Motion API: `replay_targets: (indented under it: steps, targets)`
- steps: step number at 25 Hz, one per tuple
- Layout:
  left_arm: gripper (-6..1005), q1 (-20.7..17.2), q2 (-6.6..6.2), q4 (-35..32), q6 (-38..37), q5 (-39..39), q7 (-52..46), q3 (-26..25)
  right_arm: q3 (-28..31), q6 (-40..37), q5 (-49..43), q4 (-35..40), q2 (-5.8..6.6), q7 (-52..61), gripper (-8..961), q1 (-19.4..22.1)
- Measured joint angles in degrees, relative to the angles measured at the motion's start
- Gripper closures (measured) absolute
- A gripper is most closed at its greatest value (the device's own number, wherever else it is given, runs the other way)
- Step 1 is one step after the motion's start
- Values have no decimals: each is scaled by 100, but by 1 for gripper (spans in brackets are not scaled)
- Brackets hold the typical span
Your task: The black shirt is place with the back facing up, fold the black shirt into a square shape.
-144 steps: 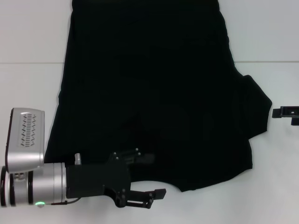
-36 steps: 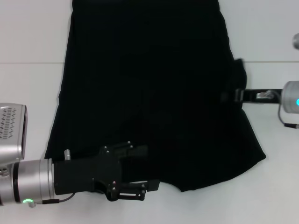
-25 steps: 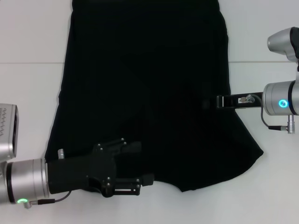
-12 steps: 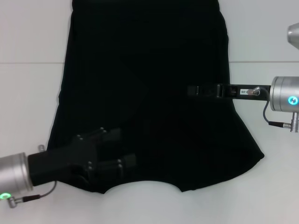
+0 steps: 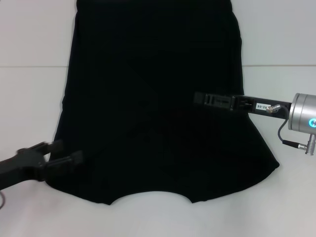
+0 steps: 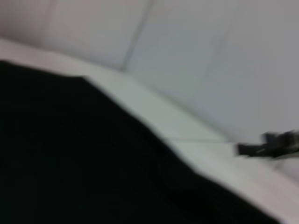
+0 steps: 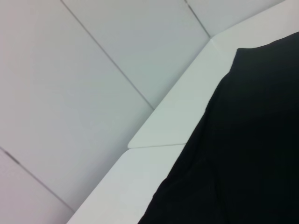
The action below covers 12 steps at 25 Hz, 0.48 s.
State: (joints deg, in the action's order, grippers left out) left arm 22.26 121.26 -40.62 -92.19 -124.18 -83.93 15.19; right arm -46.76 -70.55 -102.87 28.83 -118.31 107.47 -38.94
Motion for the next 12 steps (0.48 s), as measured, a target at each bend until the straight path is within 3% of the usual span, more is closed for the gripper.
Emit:
replay_targets:
  steps: [12]
  targets:
    - [96,-120,33,-203,973,-258,979,-11,0,79,9,-16,-53,2,99,-85]
